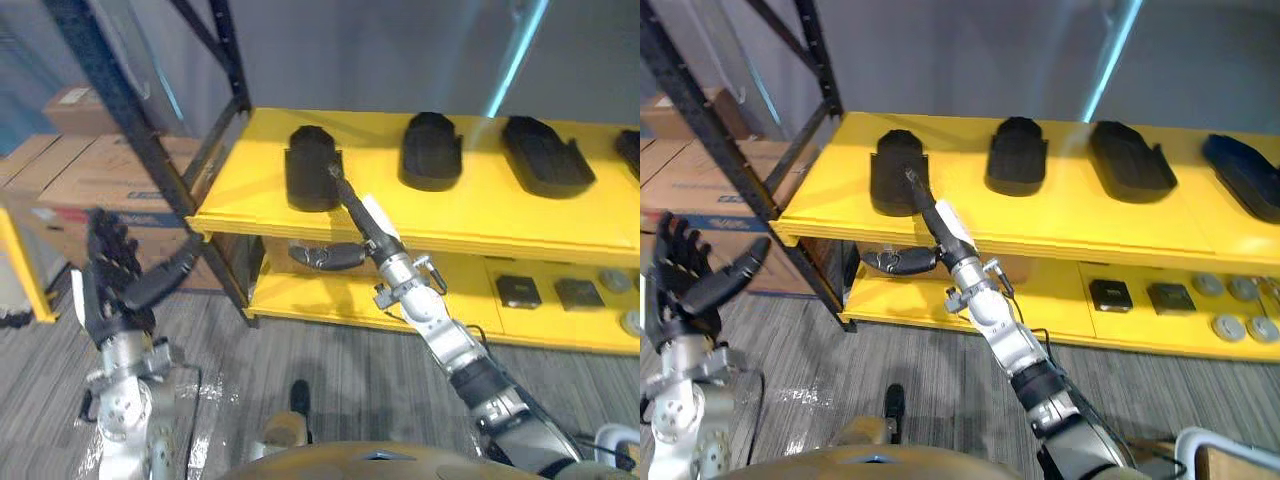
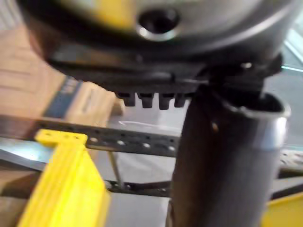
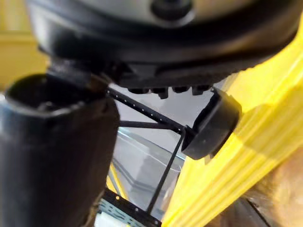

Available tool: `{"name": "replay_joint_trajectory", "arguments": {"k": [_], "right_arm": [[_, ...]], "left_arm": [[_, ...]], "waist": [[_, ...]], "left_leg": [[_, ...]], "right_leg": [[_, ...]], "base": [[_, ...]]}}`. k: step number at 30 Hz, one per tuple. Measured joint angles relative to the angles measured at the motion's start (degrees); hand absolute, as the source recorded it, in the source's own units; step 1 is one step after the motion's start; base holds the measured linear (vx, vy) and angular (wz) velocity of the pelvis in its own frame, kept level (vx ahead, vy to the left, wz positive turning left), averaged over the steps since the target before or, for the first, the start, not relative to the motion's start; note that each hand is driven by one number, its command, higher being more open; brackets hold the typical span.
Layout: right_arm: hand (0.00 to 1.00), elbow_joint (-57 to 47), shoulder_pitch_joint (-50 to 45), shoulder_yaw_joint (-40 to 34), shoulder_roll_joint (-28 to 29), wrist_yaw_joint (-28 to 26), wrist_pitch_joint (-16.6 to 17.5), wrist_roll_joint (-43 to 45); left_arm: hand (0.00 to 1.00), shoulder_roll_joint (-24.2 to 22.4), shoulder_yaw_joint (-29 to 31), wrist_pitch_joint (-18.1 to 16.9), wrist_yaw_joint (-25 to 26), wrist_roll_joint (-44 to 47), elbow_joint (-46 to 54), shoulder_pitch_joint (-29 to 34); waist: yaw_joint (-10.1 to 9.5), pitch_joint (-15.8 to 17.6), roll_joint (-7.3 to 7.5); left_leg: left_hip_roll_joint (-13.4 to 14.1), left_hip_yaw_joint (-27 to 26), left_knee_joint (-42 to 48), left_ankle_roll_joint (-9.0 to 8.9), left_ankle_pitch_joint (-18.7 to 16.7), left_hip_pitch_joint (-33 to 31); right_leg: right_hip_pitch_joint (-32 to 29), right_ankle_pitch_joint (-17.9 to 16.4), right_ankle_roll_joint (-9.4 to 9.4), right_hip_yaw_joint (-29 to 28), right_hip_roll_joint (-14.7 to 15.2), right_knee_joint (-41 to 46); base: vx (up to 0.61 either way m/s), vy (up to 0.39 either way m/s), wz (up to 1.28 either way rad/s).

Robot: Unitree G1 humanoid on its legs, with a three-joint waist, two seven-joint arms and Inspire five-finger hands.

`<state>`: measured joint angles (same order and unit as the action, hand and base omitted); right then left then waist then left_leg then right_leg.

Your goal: Walk over and take three plastic housings, then place them on the shelf

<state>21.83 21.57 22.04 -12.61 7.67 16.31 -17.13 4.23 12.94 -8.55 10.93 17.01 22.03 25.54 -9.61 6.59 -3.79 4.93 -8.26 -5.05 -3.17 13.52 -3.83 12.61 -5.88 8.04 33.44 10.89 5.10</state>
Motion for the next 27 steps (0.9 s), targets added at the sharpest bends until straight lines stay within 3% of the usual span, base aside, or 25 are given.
{"name": "replay_joint_trajectory", "arguments": {"k": [2,9,14,19,27], "right_arm": [[1.0,6.58,5.77,0.07,1.16,1.47,-2.15,-0.57],[1.0,12.26,11.25,3.01,-0.82,-1.55,-3.82,2.12],[1.0,18.87,16.21,2.42,-1.31,7.71,-5.11,-4.41],[1.0,21.29,18.78,0.96,-3.54,17.19,-5.96,-8.14],[1.0,23.75,21.56,-0.08,-5.84,24.33,-6.08,-15.27]], "left_arm": [[1.0,-0.2,-1.63,-0.06,-0.62,-0.19,-0.02,1.58],[1.0,-1.47,-1.83,-1.06,-0.66,0.02,-0.04,3.99],[1.0,-2.3,-3.22,-1.51,-1.04,0.63,-0.12,4.26],[1.0,-2.29,-8.26,-1.53,-1.76,0.67,-0.31,4.18],[1.0,-2.2,-9.98,-1.56,-1.24,3.16,-2.53,3.62]], "waist": [[-0.93,0.27,-0.64],[-2.87,0.69,-1.31],[-3.1,0.94,-1.53],[-2.8,2.58,-2.1],[-2.77,5.08,-2.43]], "left_leg": [[-0.19,0.64,-0.01,0.07,-0.05,-0.1],[-0.33,0.79,0.01,0.06,0.49,-1.18],[-0.3,1.21,-0.01,0.2,0.96,-1.21],[-0.24,1.59,-0.02,0.27,0.9,-1.76],[-0.33,1.73,0.04,0.27,1.03,-2.32]], "right_leg": [[0.55,-0.05,0.04,1.11,-0.05,-0.02],[0.65,-0.01,0.03,3.03,-0.07,-0.28],[1.07,-0.06,0.09,3.85,-0.11,-0.27],[0.66,-0.2,0.1,4.08,-0.11,-0.19],[-0.48,-1.33,0.53,4.22,0.26,2.19]], "base": [[-0.09,0.013,0.25],[-0.03,-0.001,0.13],[-0.01,-0.026,0.05],[-0.04,-0.008,0.02],[-0.01,-0.025,0.02]]}}
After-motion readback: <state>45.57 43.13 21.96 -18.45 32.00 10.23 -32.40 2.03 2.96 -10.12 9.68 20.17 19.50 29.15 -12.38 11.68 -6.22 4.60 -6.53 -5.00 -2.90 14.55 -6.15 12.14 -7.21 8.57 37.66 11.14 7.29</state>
